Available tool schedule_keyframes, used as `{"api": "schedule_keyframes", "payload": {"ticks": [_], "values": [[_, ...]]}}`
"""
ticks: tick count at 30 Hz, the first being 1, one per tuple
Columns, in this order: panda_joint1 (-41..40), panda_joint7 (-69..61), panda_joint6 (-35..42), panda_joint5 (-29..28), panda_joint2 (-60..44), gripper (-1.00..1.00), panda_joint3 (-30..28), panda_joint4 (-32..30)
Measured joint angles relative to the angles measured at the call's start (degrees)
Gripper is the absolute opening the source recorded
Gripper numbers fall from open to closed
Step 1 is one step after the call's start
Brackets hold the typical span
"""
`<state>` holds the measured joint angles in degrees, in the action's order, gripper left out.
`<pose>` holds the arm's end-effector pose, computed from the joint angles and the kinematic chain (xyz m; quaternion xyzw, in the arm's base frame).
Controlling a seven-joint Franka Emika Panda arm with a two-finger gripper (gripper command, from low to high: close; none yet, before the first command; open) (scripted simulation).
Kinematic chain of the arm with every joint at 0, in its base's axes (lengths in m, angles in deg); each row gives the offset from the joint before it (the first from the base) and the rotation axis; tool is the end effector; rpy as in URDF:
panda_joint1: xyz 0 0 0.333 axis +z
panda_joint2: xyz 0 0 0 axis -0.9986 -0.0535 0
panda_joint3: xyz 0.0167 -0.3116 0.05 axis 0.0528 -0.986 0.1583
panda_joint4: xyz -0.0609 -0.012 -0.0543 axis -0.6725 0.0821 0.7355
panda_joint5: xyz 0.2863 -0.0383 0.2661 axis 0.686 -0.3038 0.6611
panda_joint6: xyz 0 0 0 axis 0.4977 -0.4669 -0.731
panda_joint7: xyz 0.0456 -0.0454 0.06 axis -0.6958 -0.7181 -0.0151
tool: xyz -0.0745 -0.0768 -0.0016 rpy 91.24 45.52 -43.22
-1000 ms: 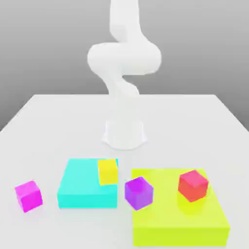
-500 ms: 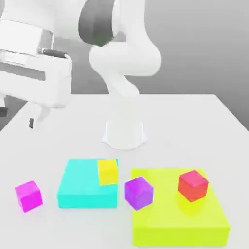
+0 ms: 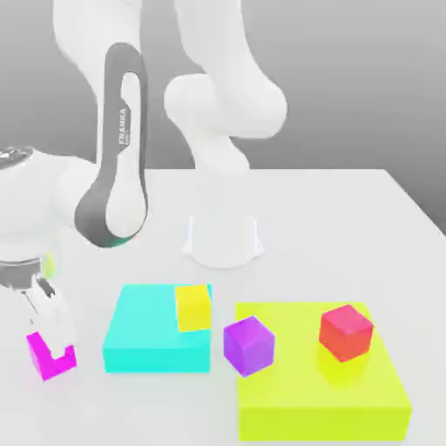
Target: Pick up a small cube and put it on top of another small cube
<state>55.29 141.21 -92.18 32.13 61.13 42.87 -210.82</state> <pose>0.3452 -0.2740 0.1414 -0.6640 0.7478 -0.0004 0.0003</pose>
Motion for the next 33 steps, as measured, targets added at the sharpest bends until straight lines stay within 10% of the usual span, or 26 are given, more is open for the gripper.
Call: {"api": "schedule_keyframes", "payload": {"ticks": [12,33], "values": [[1.6,4.4,8.3,-4.4,10.2,-1.00,-1.4,-1.8],[36.4,57.8,23.8,-3.2,28.8,-1.00,25.7,-4.5]]}}
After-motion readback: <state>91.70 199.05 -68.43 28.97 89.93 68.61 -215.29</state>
